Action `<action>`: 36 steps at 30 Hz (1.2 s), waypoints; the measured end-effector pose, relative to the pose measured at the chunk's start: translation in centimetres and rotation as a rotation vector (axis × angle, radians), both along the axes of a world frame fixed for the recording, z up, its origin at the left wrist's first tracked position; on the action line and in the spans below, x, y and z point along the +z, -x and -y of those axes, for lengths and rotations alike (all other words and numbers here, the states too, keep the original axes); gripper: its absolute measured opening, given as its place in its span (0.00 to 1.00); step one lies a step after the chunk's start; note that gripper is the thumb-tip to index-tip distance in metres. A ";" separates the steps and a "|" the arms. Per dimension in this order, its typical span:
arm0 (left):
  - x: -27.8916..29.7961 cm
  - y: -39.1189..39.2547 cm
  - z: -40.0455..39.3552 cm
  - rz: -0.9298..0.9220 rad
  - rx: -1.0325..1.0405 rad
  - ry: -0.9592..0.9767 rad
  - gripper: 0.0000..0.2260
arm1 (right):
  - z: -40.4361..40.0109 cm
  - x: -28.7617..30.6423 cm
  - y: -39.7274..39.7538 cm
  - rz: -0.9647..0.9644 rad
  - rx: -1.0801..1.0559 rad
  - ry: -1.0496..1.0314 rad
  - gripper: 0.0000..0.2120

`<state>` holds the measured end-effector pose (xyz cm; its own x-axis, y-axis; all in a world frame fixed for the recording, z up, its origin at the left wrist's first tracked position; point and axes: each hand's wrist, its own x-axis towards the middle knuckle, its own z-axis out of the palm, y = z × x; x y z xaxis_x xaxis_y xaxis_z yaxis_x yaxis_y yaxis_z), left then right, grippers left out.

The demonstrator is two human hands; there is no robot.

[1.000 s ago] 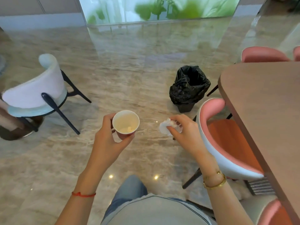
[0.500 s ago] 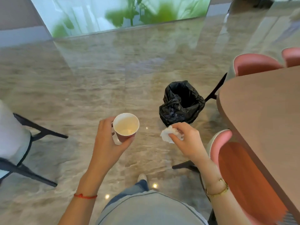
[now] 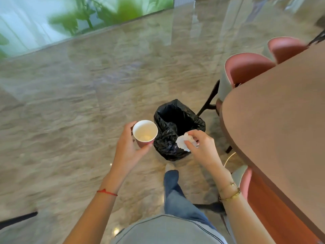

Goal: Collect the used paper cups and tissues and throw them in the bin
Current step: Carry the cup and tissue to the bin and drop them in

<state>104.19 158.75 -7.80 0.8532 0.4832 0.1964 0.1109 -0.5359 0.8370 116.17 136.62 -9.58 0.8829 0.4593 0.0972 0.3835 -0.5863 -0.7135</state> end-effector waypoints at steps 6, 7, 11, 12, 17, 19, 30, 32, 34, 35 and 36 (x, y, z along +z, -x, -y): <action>-3.7 -14.7 -3.9 -0.096 -0.066 -0.011 0.32 | -3.5 -2.5 -12.7 -0.056 -0.082 0.051 0.10; -4.2 -17.2 -4.4 -0.111 -0.079 -0.020 0.33 | -4.1 -2.8 -14.9 -0.064 -0.094 0.060 0.10; -6.0 -26.3 -6.0 -0.159 -0.129 -0.017 0.32 | -6.1 -4.0 -22.8 -0.111 -0.110 0.111 0.12; -6.4 -28.3 -6.3 -0.174 -0.137 -0.009 0.32 | -6.6 -4.4 -24.5 -0.136 -0.113 0.126 0.12; -9.4 -35.8 -7.3 -0.300 -0.195 -0.001 0.32 | -8.8 -7.1 -31.0 -0.268 -0.149 0.180 0.15; -10.7 -38.0 -7.6 -0.358 -0.217 0.013 0.32 | -9.5 -8.6 -32.9 -0.326 -0.155 0.199 0.16; -12.2 -42.4 -11.7 -0.523 -0.328 -0.030 0.31 | -9.5 -11.9 -37.5 -0.492 -0.225 0.232 0.18; -11.2 -42.2 -12.4 -0.493 -0.354 -0.105 0.27 | -9.4 -10.7 -37.7 -0.410 -0.204 0.213 0.18; -10.1 -42.0 -12.7 -0.467 -0.366 -0.167 0.23 | -9.1 -9.2 -37.6 -0.336 -0.193 0.180 0.18; -9.6 -41.8 -12.8 -0.454 -0.369 -0.187 0.22 | -9.0 -8.4 -37.6 -0.300 -0.187 0.165 0.18; -9.1 -41.7 -12.9 -0.442 -0.371 -0.206 0.22 | -8.8 -7.7 -37.4 -0.265 -0.181 0.158 0.18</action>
